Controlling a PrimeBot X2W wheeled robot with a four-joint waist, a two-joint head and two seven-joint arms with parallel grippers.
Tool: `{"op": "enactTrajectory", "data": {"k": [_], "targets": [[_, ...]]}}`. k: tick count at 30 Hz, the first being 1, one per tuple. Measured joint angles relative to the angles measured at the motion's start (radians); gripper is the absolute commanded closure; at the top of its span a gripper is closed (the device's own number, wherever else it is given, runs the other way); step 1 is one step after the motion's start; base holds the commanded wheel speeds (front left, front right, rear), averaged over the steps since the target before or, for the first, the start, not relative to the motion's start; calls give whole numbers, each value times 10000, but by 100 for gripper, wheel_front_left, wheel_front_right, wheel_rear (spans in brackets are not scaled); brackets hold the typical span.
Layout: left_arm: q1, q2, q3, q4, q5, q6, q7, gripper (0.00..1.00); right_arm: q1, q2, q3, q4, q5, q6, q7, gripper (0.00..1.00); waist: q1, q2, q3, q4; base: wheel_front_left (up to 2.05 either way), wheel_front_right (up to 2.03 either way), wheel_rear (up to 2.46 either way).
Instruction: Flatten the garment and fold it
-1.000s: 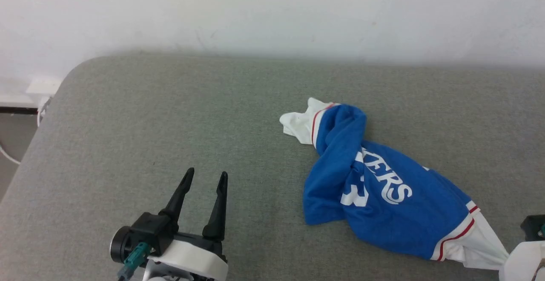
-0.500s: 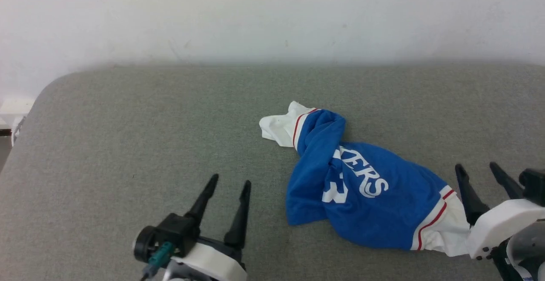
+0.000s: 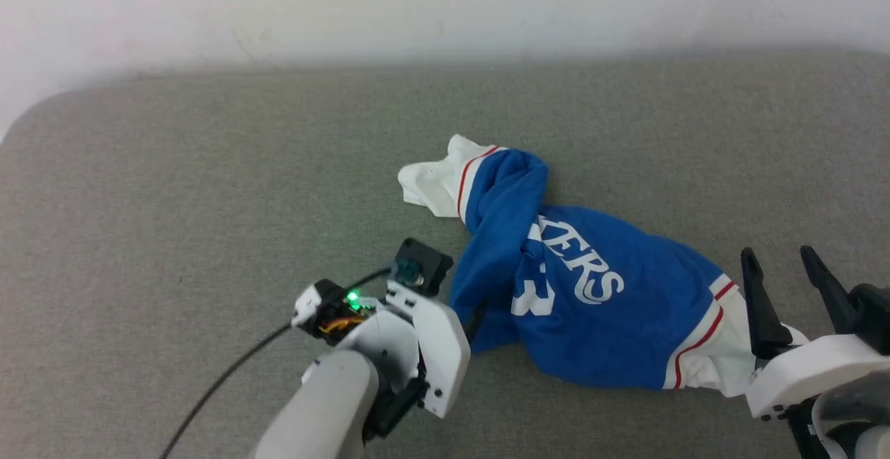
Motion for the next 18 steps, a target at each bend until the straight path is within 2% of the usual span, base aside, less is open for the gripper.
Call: {"op": "enactTrajectory", "data": {"k": [5, 11, 12, 13, 14, 18], "targets": [[-611, 77, -31, 357, 48, 186, 1576, 0, -157, 59, 138, 157, -73, 0, -169, 0, 0, 0, 399, -231, 0, 0, 0], [-852, 121, -25, 779, 19, 263, 1831, 0, -294, 88, 198, 370, -151, 0, -360, 0, 1, 0, 859, -435, 0, 0, 0], [-858, 123, -17, 802, -31, 263, 1825, 16, -301, 92, 180, 418, -155, 0, -382, 0, 0, 0, 919, -451, 0, 0, 0], [-864, 123, -13, 807, -71, 263, 1793, 95, -303, 98, 153, 464, -176, 0, -399, 0, 0, 0, 967, -454, 0, 0, 0], [-865, 123, -6, 807, -125, 261, 1728, 100, -304, 104, 123, 508, -219, 0, -430, 0, 0, 0, 996, -437, 0, 0, 0], [-830, 123, 84, 825, -353, 263, 1312, 100, -382, 117, 104, 665, -314, 0, -431, 0, 1, -1, 976, -286, 0, 0, 0]]}}
